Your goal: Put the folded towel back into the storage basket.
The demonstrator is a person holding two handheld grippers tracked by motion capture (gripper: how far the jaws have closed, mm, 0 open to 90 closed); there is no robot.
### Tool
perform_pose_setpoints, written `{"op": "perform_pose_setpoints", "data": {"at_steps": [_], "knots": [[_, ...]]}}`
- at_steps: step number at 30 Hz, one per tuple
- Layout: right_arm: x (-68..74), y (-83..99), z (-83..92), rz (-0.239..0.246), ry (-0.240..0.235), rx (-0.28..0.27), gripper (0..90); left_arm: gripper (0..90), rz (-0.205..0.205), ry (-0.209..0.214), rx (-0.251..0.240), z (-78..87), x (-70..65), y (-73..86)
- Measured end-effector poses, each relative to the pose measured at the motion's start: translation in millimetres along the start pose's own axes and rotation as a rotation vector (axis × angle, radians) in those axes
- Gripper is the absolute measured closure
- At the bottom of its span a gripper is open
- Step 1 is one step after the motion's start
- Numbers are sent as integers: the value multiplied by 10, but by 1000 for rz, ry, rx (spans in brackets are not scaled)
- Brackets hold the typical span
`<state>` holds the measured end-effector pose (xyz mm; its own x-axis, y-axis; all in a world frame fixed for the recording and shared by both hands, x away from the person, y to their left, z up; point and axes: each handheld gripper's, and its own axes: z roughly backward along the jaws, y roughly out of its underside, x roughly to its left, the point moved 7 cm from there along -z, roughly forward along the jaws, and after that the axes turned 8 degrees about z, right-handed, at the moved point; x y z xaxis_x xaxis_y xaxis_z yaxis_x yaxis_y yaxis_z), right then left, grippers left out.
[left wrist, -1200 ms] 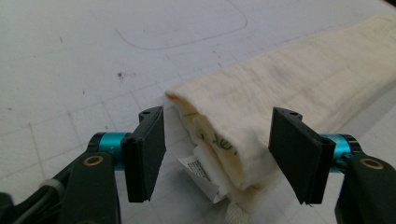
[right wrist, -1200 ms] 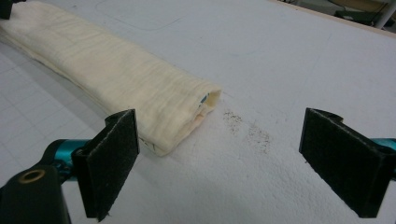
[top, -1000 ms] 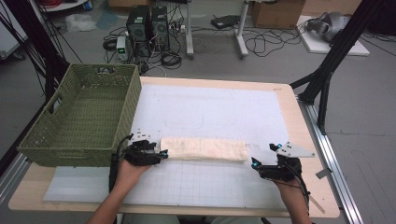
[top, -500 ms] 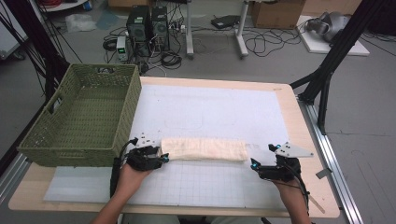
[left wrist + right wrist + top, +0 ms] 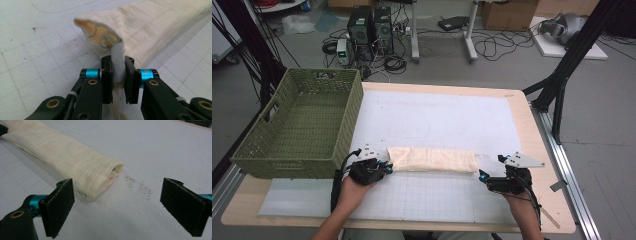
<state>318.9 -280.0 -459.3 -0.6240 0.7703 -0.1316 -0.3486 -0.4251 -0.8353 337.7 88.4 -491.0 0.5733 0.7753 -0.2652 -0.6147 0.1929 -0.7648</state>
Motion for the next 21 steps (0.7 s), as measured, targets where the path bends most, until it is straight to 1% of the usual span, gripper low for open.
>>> {"op": "perform_pose_setpoints", "data": {"at_steps": [3,4,6,8,11,14,16,19,21], "knots": [[14,-2,-38,-19,-9,11,114,788,5,4,-2,3,9,-4],[17,-11,-56,-26,-12,10,114,788,15,7,-7,2,8,-7],[26,-36,-99,-42,-18,3,119,788,16,13,-6,6,18,-9],[38,-58,-133,-52,-17,5,237,787,30,20,-10,11,29,-12],[75,-85,-206,-67,-39,1,345,787,42,24,-17,16,44,-17],[156,-56,-293,-39,-53,33,407,786,46,27,-21,16,52,-21],[180,-36,-333,-26,-50,49,443,787,42,25,-21,19,62,-22],[184,-7,-369,-35,-51,68,490,788,46,28,-29,22,63,-28],[176,8,-391,-43,-55,68,502,789,42,25,-35,24,65,-33]]}}
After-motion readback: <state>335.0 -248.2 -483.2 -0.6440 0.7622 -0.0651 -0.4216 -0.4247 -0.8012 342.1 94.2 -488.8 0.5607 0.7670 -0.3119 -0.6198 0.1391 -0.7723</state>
